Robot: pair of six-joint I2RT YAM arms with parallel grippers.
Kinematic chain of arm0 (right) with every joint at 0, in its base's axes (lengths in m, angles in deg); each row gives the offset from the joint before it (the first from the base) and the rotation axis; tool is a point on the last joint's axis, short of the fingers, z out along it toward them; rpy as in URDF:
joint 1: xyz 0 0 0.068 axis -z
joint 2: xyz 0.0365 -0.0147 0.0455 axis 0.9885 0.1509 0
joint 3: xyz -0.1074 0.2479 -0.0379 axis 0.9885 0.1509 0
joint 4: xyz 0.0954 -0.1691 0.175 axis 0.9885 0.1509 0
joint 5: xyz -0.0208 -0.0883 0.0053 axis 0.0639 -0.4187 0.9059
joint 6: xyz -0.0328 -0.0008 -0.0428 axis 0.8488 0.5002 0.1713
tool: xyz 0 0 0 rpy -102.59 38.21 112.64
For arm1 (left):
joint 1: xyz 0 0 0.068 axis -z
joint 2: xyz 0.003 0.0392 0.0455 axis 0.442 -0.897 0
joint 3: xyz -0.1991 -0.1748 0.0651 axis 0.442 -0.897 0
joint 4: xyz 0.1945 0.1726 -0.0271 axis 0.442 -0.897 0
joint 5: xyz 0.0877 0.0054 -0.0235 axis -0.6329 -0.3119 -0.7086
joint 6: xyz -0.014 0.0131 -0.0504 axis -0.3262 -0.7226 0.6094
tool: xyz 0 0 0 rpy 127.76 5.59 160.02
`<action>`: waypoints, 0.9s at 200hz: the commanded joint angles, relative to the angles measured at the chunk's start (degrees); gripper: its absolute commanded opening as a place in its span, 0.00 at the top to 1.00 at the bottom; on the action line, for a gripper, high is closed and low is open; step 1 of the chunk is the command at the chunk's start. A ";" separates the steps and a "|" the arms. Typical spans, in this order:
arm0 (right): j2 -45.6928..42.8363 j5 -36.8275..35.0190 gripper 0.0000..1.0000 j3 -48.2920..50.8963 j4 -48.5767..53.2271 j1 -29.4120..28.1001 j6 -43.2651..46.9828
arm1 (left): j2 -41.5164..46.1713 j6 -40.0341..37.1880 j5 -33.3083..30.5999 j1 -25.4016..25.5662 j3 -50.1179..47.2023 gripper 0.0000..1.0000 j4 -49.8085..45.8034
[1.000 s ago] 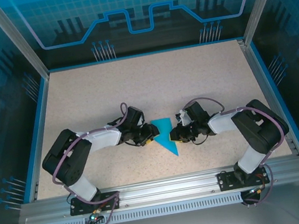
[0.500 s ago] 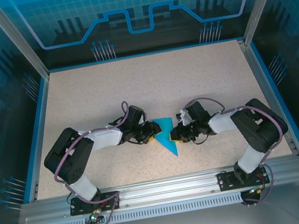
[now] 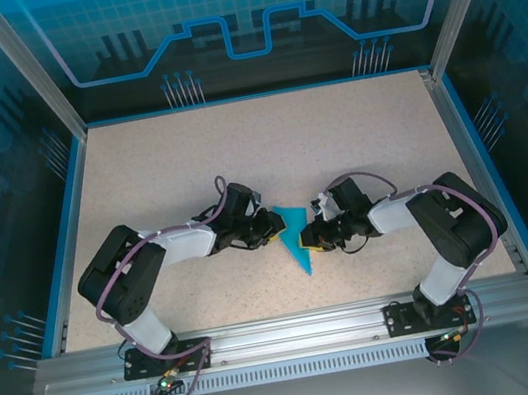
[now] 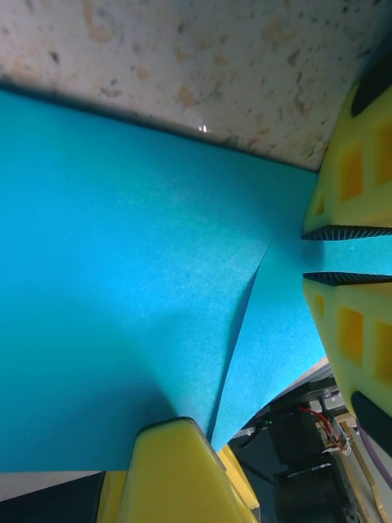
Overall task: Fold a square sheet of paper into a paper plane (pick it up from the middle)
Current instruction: Fold the wing for the fifth time at the center of the table.
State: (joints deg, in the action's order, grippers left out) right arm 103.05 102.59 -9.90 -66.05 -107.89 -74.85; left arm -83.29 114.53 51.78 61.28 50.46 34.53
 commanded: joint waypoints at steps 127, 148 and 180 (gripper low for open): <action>-26.61 -38.58 0.58 -0.36 20.62 -15.23 18.47 | 2.92 -0.83 -3.67 0.56 -0.62 1.00 -0.48; -25.13 -48.94 0.54 -2.48 25.24 -22.43 19.56 | 2.92 -0.84 -3.83 0.55 -0.20 1.00 -1.05; -22.22 -58.85 0.55 -1.46 21.62 -30.94 19.86 | 2.75 -0.59 -3.81 0.65 -0.01 1.00 -1.44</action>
State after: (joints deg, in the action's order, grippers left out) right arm 78.70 56.30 -11.21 -45.79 -133.81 -57.74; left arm -81.85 114.31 48.94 61.41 50.46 34.26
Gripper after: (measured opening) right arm 0.457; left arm 0.047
